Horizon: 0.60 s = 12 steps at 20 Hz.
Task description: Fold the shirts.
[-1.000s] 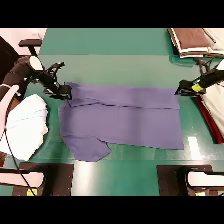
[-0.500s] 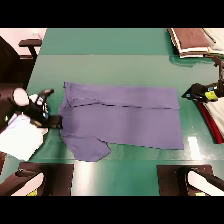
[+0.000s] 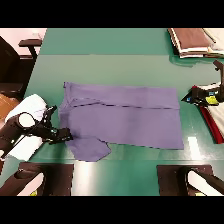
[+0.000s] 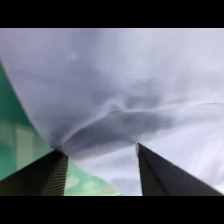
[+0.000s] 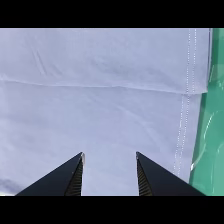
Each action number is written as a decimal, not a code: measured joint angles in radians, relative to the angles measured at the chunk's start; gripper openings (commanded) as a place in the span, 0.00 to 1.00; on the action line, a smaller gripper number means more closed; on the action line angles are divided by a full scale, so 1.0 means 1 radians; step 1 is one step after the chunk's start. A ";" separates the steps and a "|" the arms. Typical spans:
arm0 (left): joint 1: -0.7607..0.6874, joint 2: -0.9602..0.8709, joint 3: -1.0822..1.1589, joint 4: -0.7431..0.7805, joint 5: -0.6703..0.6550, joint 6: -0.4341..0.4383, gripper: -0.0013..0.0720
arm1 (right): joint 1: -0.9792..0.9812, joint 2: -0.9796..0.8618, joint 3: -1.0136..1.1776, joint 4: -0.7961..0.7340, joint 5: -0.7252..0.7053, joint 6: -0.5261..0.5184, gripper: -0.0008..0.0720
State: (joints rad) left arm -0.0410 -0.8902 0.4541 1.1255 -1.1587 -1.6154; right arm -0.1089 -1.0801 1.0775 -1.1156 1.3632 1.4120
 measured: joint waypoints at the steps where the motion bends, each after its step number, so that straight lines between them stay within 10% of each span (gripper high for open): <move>1: 0.000 0.001 -0.006 -0.012 0.002 0.000 0.39 | 0.000 0.001 0.000 -0.001 0.003 0.000 0.54; 2: -0.001 0.001 -0.010 -0.013 0.003 0.000 0.07 | 0.000 0.002 -0.001 -0.004 0.010 0.000 0.54; 8: -0.001 0.028 0.025 -0.028 -0.058 0.038 0.05 | -0.040 0.018 -0.100 -0.116 0.074 -0.001 0.55; 10: -0.001 0.063 0.055 -0.028 -0.086 0.049 0.05 | -0.113 0.047 -0.192 -0.146 0.091 -0.002 0.78; 12: -0.001 0.092 0.080 -0.028 -0.103 0.055 0.05 | -0.210 0.074 -0.301 -0.166 0.100 -0.005 0.77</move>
State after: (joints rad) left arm -0.0422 -0.7979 0.5346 1.0977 -1.2617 -1.5608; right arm -0.3191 -1.0065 0.7761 -1.2816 1.4635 1.4071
